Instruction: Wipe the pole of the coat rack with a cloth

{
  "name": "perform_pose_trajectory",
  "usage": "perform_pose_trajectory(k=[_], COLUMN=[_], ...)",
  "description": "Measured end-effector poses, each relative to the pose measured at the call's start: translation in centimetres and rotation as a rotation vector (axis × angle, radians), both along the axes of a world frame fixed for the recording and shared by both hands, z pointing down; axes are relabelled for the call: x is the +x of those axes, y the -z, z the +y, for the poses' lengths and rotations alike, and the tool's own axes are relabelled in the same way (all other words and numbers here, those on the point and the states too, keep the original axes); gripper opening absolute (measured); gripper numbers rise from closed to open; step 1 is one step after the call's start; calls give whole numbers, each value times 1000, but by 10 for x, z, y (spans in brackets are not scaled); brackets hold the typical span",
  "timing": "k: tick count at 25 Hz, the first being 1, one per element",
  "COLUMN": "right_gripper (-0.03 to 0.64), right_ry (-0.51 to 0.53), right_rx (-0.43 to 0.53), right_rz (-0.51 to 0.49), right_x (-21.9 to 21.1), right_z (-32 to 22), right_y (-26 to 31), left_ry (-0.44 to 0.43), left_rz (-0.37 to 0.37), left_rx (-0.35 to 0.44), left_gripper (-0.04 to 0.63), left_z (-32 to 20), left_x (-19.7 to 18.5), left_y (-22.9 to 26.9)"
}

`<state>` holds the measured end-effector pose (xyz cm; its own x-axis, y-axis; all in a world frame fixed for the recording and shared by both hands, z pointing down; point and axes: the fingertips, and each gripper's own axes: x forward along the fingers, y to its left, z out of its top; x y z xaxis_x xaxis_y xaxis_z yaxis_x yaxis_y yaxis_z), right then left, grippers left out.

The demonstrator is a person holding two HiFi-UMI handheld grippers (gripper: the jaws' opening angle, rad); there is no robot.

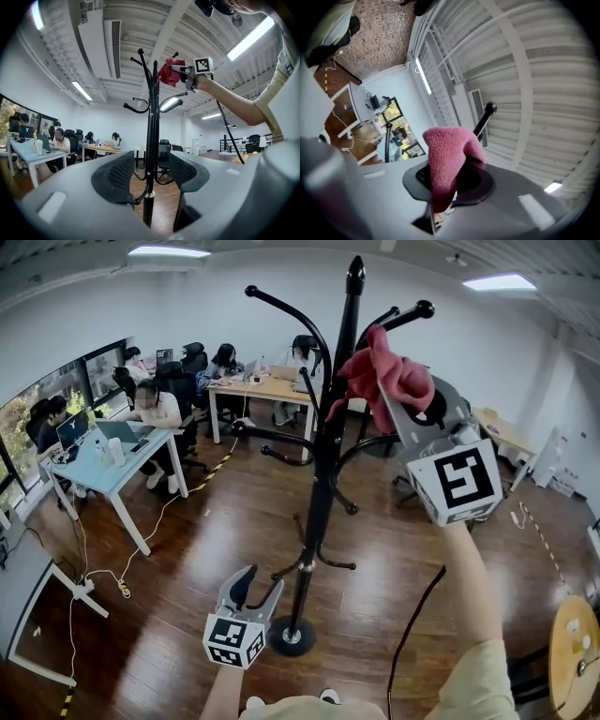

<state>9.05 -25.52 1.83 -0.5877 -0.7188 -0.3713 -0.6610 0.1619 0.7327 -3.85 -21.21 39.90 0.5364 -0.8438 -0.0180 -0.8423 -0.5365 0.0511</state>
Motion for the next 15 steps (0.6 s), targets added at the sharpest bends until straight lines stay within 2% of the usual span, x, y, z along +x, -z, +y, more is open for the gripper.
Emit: perform_pose_trajectory(k=[4,7,10,15], right_gripper=[44,44,44,44], right_ry=[-97,-188,-230,-234], right_rx=[278,402,381,236], right_rz=[-88,-70,-51,17], right_x=[16,26,27,10], right_z=[36,48,34,-9], right_y=[40,58,62,37], left_ry=[24,34,43,44], left_rz=[1,1,2,3], left_rx=[-8,-17,-21,-30], left_gripper=[221,222,222,222], left_z=[-2,-5,-7,-8], left_x=[-16,-19,-21,-25], left_y=[-10,-13,-14,-17])
